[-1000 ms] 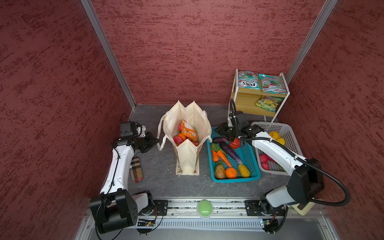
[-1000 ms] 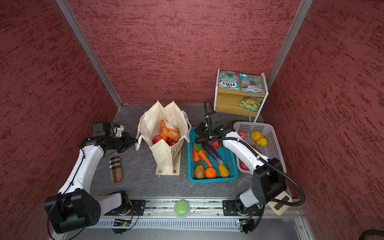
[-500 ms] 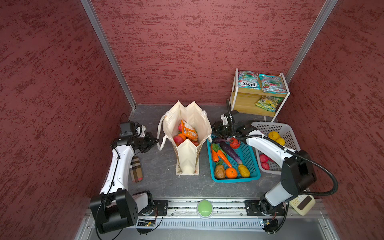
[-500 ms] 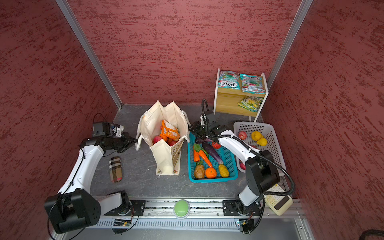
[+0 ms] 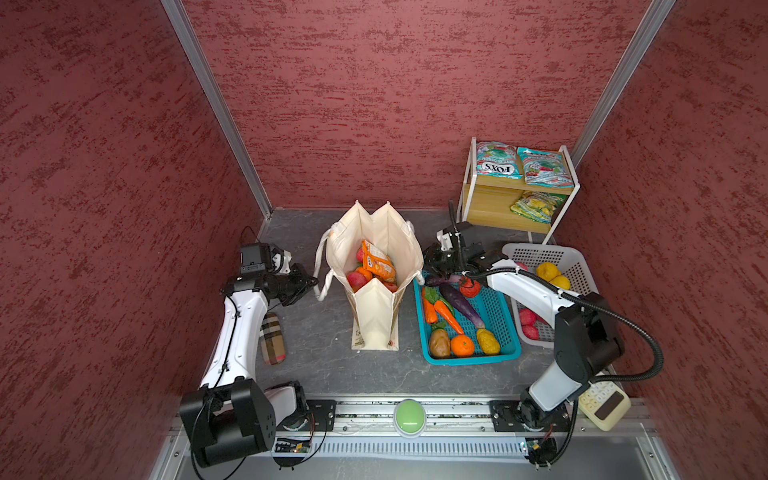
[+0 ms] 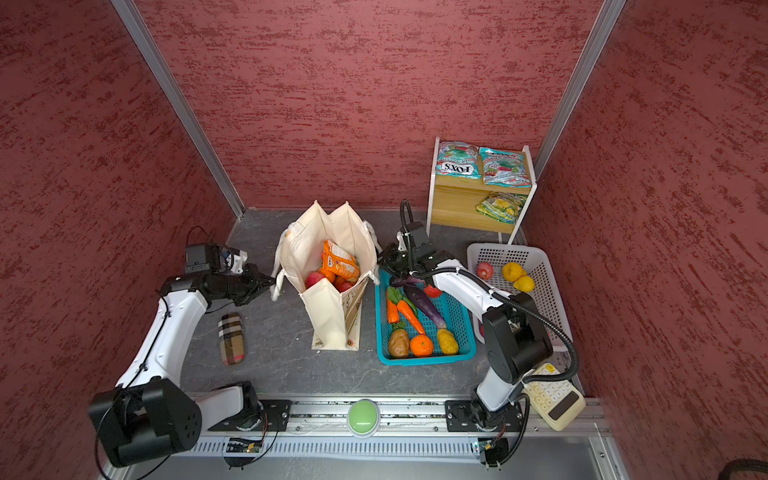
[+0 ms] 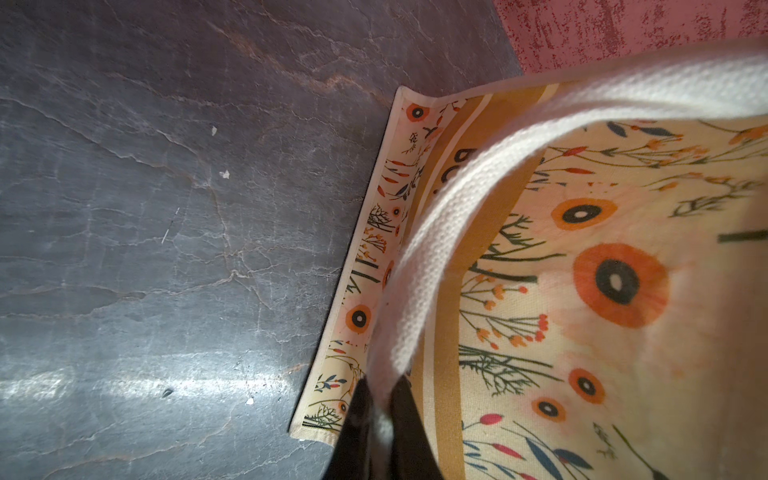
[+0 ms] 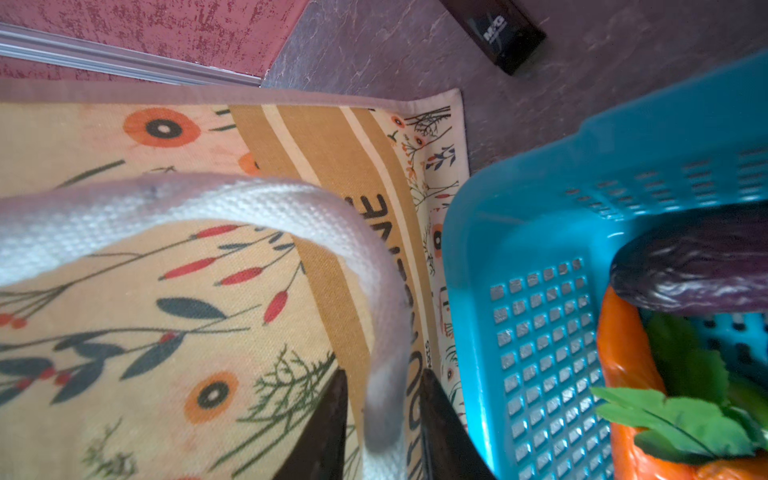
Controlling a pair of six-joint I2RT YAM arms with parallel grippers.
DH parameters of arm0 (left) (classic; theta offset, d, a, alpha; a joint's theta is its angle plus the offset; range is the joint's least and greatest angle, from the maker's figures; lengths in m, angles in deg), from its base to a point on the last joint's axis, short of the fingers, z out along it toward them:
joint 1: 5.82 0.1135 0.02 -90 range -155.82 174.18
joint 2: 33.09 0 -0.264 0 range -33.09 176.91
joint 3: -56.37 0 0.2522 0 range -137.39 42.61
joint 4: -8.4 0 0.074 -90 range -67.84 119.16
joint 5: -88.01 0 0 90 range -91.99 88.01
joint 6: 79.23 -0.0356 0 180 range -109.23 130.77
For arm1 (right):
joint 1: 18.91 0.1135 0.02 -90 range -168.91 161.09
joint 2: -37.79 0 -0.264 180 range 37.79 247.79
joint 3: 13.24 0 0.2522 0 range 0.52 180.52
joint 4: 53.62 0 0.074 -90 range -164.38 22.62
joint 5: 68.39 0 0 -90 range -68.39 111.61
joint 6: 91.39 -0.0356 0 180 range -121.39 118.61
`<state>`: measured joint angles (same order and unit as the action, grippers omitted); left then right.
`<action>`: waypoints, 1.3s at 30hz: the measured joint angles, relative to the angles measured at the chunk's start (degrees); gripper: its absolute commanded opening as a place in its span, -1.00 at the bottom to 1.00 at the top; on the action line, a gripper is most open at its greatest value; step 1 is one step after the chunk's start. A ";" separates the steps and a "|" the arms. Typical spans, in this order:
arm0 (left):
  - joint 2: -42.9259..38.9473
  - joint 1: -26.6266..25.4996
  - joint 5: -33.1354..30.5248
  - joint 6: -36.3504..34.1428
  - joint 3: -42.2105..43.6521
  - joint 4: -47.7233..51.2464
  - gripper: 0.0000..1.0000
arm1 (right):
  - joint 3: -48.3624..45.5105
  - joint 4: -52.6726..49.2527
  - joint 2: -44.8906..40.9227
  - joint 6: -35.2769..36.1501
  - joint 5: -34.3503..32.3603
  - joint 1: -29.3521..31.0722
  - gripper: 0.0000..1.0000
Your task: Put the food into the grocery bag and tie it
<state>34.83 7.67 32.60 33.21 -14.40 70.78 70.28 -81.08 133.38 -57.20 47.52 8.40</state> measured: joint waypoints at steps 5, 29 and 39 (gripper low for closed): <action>0.00 0.00 0.04 0.00 0.00 -0.02 -1.00 | -0.83 0.76 0.26 -0.33 0.46 0.00 -0.53; -2.89 0.98 -0.15 0.24 -6.38 2.60 -1.00 | -2.40 -7.41 -7.02 3.17 -4.81 -1.16 -0.98; -6.51 1.36 -1.77 0.31 -14.10 7.58 -1.00 | 3.67 -17.90 -16.57 7.08 -8.13 -3.52 -1.00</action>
<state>28.32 9.03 30.83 33.52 -28.50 78.36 73.95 -98.98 116.81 -50.12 39.39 4.88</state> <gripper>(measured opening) 0.096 0.111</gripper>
